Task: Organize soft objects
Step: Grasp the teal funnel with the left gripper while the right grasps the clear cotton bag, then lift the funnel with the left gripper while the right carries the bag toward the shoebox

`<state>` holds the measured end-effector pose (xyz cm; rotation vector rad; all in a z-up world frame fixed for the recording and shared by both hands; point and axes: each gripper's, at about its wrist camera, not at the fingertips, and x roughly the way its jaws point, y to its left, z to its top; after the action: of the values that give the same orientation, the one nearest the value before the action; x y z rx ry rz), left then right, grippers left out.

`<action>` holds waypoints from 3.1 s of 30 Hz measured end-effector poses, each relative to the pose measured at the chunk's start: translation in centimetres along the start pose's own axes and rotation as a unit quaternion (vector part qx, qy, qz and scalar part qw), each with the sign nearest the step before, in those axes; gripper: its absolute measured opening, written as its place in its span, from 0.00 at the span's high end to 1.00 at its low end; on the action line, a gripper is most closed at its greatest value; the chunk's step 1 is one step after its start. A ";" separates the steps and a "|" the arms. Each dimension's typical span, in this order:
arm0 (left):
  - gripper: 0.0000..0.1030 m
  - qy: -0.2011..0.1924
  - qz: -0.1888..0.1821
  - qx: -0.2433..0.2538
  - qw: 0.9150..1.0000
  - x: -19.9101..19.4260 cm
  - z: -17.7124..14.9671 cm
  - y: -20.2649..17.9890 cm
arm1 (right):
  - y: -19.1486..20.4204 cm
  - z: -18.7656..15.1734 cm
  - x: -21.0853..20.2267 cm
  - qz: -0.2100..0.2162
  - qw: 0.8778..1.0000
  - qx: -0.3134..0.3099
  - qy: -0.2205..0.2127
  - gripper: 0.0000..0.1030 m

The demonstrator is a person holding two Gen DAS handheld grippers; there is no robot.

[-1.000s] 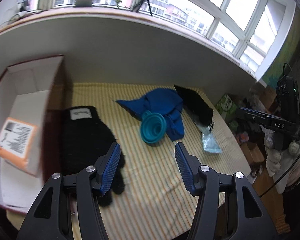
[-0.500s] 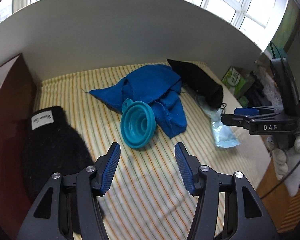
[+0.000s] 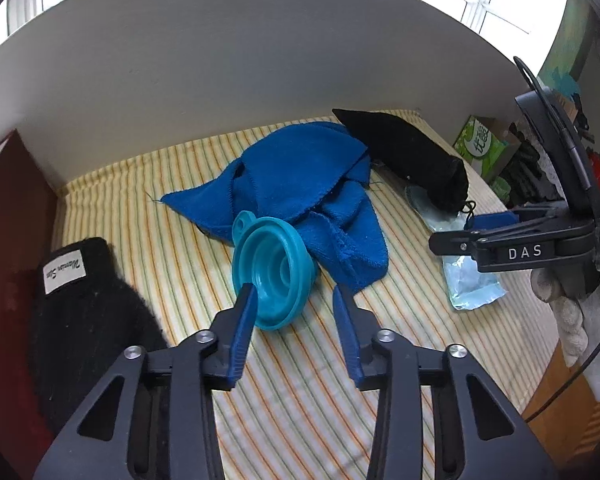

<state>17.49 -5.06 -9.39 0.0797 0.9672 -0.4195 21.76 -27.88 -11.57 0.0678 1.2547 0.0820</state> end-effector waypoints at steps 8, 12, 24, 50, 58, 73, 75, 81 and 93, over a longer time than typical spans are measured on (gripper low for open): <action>0.77 0.006 -0.003 -0.010 1.000 1.3 0.0 0.5 | 0.4 -0.5 0.3 -0.045 0.998 -0.043 0.010 0.30; 0.81 0.004 -0.012 -0.020 1.000 1.6 0.0 0.9 | 0.0 -1.4 -0.1 -0.054 0.996 -0.064 0.013 0.32; 0.91 -0.006 -0.030 -0.035 0.999 1.1 0.0 1.3 | -1.6 -2.1 -1.0 -0.032 0.998 -0.059 0.019 0.58; 0.92 -0.028 -0.063 -0.072 0.995 -1.7 -2.0 2.3 | -2.5 -9.6 -4.5 -0.074 0.987 -0.146 0.003 0.68; 0.92 -0.045 -0.061 -0.080 0.994 -3.0 -2.1 2.3 | -2.3 -7.7 -7.9 -0.117 0.978 -0.160 -0.063 0.72; 0.92 -0.094 -0.056 -0.097 0.989 -8.3 -2.7 4.2 | 2.3 -5.7 -15.0 -0.059 0.972 -0.185 -0.130 0.73; 0.92 -0.101 -0.049 -0.100 0.989 -9.3 -3.0 4.8 | 3.5 -5.4 -15.0 -0.045 0.972 -0.190 -0.131 0.73; 0.92 -0.116 -0.022 -0.113 0.987 -12.1 -4.1 7.1 | 7.7 -4.4 -14.6 -0.008 0.967 -0.216 -0.137 0.73; 0.92 -0.143 0.065 -0.155 0.975 -17.9 -7.2 13.9 | 20.0 -1.1 -13.4 0.086 0.946 -0.279 -0.141 0.73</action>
<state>8.28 15.11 -0.64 -0.1955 0.7273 -0.1495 16.03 -9.34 2.70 -0.2939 0.9005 0.5582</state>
